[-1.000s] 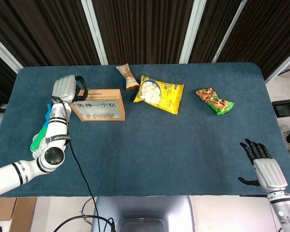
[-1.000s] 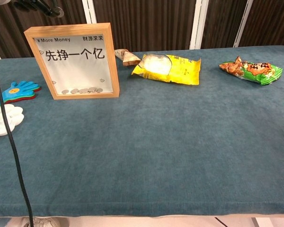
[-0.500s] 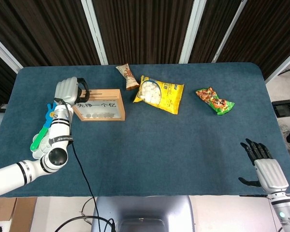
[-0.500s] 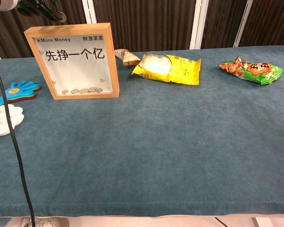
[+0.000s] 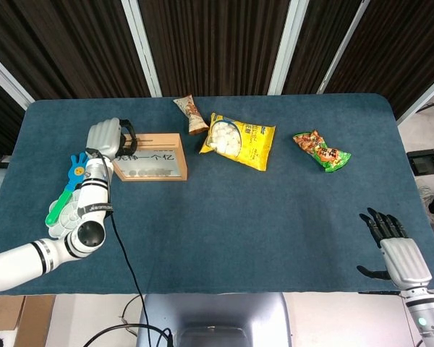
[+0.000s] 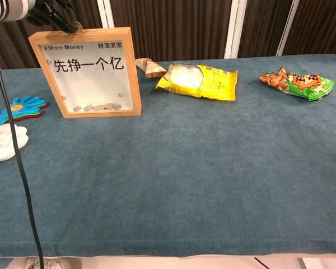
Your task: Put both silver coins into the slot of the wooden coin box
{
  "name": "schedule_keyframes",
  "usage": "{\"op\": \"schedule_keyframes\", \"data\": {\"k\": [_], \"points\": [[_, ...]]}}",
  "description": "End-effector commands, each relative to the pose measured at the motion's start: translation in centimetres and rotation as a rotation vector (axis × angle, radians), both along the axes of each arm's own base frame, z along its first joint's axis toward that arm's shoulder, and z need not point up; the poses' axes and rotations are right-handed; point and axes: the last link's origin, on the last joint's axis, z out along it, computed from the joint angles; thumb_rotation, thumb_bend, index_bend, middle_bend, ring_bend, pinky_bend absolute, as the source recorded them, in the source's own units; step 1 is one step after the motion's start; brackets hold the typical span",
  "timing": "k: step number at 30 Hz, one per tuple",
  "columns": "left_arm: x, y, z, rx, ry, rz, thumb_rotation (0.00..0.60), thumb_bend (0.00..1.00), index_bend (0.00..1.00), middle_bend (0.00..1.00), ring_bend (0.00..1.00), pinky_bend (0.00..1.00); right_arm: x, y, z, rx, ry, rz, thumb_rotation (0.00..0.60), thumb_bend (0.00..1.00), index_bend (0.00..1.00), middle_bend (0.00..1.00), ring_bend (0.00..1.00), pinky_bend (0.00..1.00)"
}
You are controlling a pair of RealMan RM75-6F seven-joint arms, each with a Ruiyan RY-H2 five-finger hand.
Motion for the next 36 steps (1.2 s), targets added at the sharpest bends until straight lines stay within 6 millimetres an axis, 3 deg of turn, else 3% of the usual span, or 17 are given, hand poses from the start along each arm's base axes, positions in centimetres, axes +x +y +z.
{"op": "schedule_keyframes", "data": {"k": [1, 17, 21, 22, 24, 26, 27, 30, 33, 36], "points": [[-0.1, 0.0, 0.0, -0.002, -0.003, 0.001, 0.600, 0.41, 0.59, 1.00, 1.00, 1.00, 0.0, 0.0, 0.1, -0.004, 0.000, -0.001, 0.600, 0.09, 0.00, 0.00, 0.00, 0.00], [-0.1, -0.1, 0.5, 0.009, -0.012, -0.009, 0.600, 0.42, 0.46, 1.00, 1.00, 1.00, 0.0, 0.0, 0.0, -0.002, 0.004, -0.001, 0.600, 0.09, 0.00, 0.00, 0.00, 0.00], [0.5, -1.7, 1.6, 0.044, -0.046, -0.088, 0.600, 0.42, 0.37, 1.00, 1.00, 1.00, 0.0, 0.0, 0.0, -0.004, 0.008, -0.001, 0.600, 0.09, 0.00, 0.00, 0.00, 0.00], [0.4, -2.5, 2.0, 0.053, -0.045, -0.121, 0.600, 0.42, 0.32, 0.97, 0.99, 1.00, 0.0, 0.1, 0.0, -0.003, 0.009, 0.000, 0.600, 0.09, 0.00, 0.00, 0.00, 0.00], [-0.5, -5.6, 2.9, 0.048, -0.042, -0.197, 0.600, 0.42, 0.21, 0.73, 0.84, 0.97, 0.0, 0.2, -0.1, -0.003, 0.012, 0.002, 0.600, 0.09, 0.00, 0.00, 0.00, 0.00], [-2.8, -9.5, 3.9, 0.028, -0.028, -0.246, 0.600, 0.42, 0.14, 0.47, 0.60, 0.82, 0.1, 0.3, -0.1, -0.002, 0.017, 0.004, 0.600, 0.09, 0.00, 0.00, 0.00, 0.00], [-4.1, -11.2, 4.3, 0.027, -0.022, -0.259, 0.600, 0.42, 0.11, 0.34, 0.42, 0.64, 0.1, 0.4, -0.2, -0.001, 0.019, 0.005, 0.600, 0.09, 0.00, 0.00, 0.00, 0.00], [-9.6, -17.2, 5.2, 0.040, 0.038, -0.281, 0.600, 0.42, 0.08, 0.20, 0.17, 0.32, 0.2, 0.6, -0.6, 0.007, 0.032, 0.008, 0.600, 0.09, 0.00, 0.00, 0.00, 0.00], [-15.6, -23.2, 5.2, 0.045, 0.086, -0.238, 0.600, 0.42, 0.07, 0.15, 0.09, 0.20, 0.3, 0.8, -1.1, 0.011, 0.050, 0.007, 0.600, 0.09, 0.00, 0.00, 0.00, 0.00], [-20.2, -28.2, 4.7, 0.058, 0.090, -0.178, 0.600, 0.43, 0.05, 0.09, 0.02, 0.14, 0.4, 0.7, -1.7, 0.011, 0.073, 0.003, 0.600, 0.09, 0.00, 0.00, 0.00, 0.00]]}}
